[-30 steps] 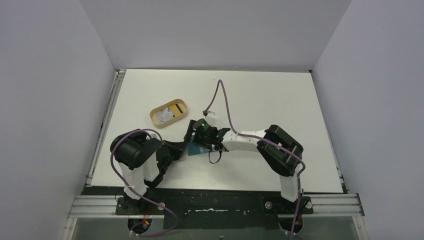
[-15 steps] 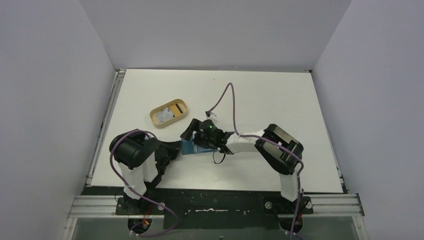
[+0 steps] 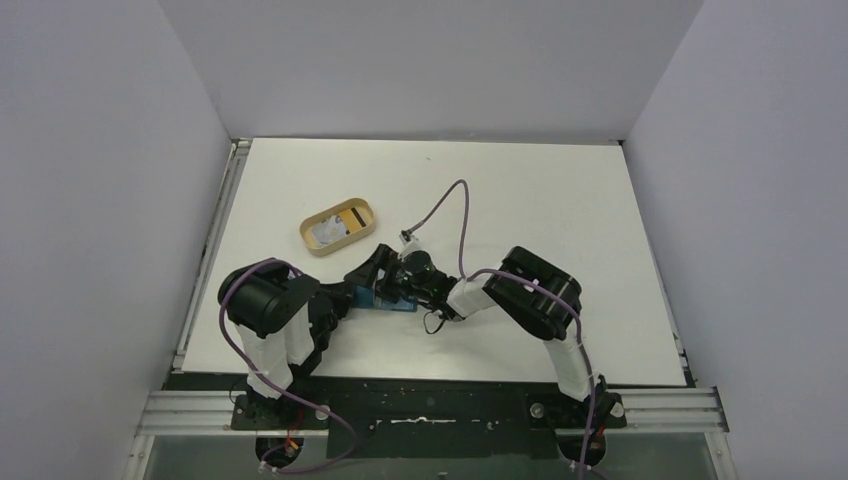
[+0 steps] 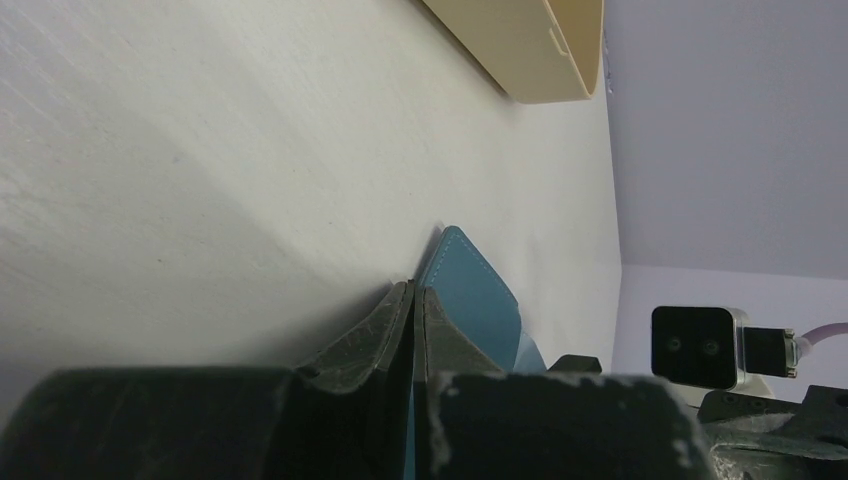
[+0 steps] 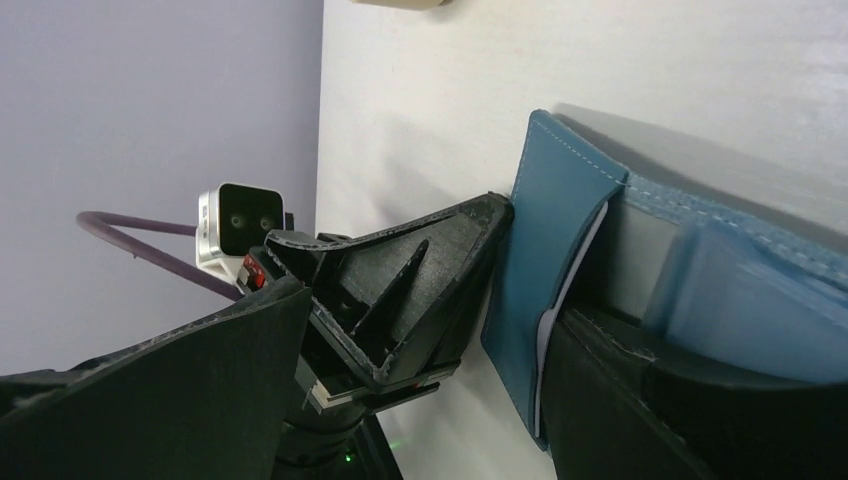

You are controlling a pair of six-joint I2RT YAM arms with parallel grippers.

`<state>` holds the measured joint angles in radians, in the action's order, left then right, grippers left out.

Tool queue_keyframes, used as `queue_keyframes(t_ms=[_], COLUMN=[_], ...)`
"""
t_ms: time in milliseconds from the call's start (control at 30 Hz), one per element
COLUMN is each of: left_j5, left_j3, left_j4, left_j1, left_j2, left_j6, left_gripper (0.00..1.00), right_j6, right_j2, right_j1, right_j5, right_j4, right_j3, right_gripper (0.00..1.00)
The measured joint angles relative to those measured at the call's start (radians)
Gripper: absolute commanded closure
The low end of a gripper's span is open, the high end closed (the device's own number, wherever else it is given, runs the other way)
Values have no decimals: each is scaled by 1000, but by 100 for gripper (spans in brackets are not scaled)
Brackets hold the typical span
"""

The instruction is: Take the credit cards out of the card holder

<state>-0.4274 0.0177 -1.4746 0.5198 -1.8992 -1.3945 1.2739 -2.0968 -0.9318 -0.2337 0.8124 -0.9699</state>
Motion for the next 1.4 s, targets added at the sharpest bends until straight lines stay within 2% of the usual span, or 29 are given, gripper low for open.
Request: queue_keyframes(t_ms=[167, 367, 567, 600, 633, 733, 900, 1167, 1333, 1400], left_j5=[11, 15, 56, 69, 79, 109, 132, 160, 256, 313], left_j3=[0, 0, 2, 5, 5, 6, 11, 12, 12, 11], left_j4=[-2, -3, 0, 0, 0, 0, 0, -3, -17, -23], left_j1=[0, 0, 5, 6, 9, 15, 15, 9, -36, -56], left_j2=[0, 0, -2, -3, -3, -3, -5, -5, -5, -5], left_j6=[0, 3, 5, 7, 7, 10, 14, 29, 82, 108], left_gripper=[100, 100, 100, 100, 100, 100, 100, 100, 100, 93], right_j6=[4, 6, 20, 28, 29, -82, -132, -142, -140, -141], right_j2=[0, 14, 65, 80, 96, 145, 208, 218, 218, 218], right_j1=[-4, -21, -51, -57, -58, -45, -23, 5, 37, 63], right_j5=[-33, -39, -22, -17, -11, -14, -39, -72, -97, -108], right_j4=[-27, -286, -409, -420, -431, -461, -471, -434, -385, -377], right_j3=[-11, -127, -124, -112, -98, -66, -24, 23, 79, 98], right_gripper=[21, 21, 21, 22, 33, 37, 42, 41, 41, 41])
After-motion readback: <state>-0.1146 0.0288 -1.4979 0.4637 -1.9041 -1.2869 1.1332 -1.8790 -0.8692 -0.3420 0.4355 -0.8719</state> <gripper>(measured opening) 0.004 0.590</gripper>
